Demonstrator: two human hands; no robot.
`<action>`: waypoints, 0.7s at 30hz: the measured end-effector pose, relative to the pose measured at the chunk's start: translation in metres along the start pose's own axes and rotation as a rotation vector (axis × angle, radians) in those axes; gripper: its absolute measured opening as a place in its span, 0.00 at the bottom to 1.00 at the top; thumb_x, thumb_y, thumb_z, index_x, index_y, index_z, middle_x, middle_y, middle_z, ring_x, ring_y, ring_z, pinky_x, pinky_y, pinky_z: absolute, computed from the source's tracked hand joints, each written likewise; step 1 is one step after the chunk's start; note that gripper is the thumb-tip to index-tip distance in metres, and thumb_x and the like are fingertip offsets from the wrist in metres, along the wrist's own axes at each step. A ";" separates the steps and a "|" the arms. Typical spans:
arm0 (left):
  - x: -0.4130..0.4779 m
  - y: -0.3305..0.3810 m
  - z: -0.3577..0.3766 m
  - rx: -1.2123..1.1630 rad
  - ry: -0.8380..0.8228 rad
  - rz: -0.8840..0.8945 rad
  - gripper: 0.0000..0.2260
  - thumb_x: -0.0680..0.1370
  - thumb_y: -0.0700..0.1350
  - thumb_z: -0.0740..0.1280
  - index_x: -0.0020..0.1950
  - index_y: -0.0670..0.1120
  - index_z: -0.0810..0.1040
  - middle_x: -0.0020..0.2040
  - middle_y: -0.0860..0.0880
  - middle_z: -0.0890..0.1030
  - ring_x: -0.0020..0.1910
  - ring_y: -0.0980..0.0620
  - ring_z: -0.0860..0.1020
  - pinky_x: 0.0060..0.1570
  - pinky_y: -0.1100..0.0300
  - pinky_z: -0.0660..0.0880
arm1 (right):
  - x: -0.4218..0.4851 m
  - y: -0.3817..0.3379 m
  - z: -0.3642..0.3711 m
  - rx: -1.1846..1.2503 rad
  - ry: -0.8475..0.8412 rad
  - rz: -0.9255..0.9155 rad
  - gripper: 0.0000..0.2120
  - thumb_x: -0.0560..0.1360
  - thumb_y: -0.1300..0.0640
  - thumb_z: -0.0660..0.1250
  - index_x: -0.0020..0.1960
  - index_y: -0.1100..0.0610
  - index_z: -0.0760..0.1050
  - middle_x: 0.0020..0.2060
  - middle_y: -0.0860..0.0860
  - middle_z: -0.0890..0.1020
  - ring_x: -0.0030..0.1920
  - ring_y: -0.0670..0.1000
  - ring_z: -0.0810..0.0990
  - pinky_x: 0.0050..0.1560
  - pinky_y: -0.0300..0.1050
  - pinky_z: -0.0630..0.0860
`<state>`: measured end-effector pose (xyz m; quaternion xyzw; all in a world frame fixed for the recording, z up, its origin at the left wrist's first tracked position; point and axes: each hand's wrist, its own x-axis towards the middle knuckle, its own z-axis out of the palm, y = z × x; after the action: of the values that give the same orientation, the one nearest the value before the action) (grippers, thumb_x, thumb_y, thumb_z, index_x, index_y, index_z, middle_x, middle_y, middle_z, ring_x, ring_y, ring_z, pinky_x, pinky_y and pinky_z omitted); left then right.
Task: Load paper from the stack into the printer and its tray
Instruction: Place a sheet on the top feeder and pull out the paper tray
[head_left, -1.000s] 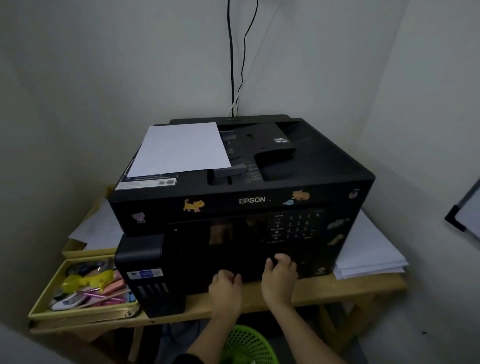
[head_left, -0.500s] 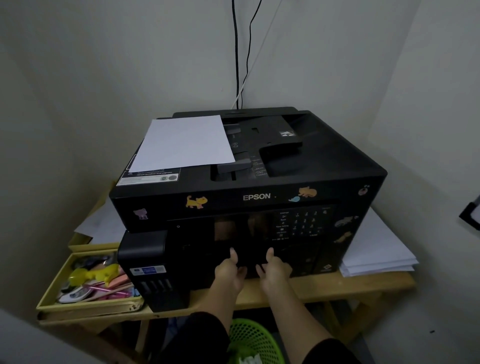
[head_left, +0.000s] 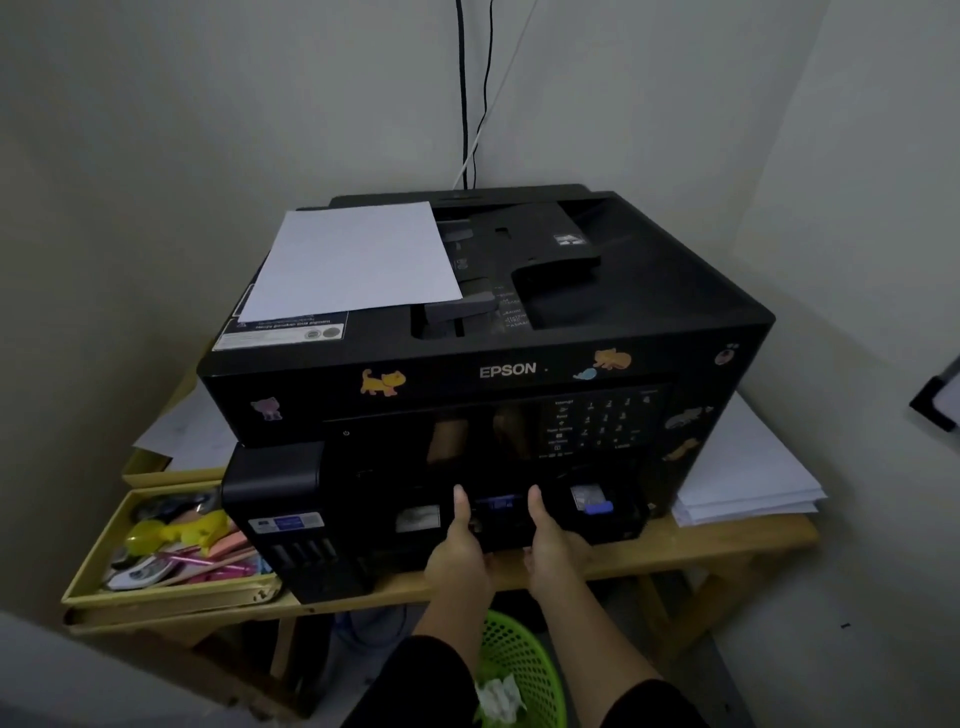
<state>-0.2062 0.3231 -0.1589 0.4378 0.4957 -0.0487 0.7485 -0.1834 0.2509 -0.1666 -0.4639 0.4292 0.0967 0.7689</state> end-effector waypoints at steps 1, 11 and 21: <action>-0.009 -0.005 -0.001 -0.004 0.006 -0.073 0.32 0.75 0.55 0.68 0.74 0.43 0.63 0.54 0.47 0.78 0.48 0.49 0.80 0.44 0.60 0.75 | -0.004 0.002 -0.003 -0.013 0.062 0.000 0.43 0.61 0.46 0.79 0.69 0.61 0.65 0.60 0.60 0.78 0.58 0.59 0.80 0.54 0.51 0.80; -0.048 -0.015 -0.026 0.896 0.567 0.522 0.49 0.75 0.64 0.61 0.77 0.39 0.34 0.77 0.38 0.38 0.77 0.38 0.42 0.75 0.47 0.48 | -0.021 0.005 -0.036 -1.112 0.369 -0.778 0.47 0.69 0.42 0.71 0.76 0.59 0.50 0.73 0.63 0.53 0.71 0.64 0.56 0.71 0.60 0.60; -0.036 -0.021 -0.051 1.411 0.342 0.728 0.32 0.80 0.62 0.44 0.77 0.43 0.57 0.79 0.42 0.52 0.78 0.43 0.44 0.77 0.47 0.41 | -0.009 0.005 -0.067 -1.495 0.068 -1.205 0.43 0.74 0.38 0.30 0.59 0.59 0.78 0.59 0.55 0.78 0.67 0.58 0.70 0.74 0.56 0.60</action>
<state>-0.2705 0.3333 -0.1498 0.9418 0.2822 -0.0359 0.1790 -0.2297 0.2029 -0.1759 -0.9796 -0.0319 -0.0796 0.1818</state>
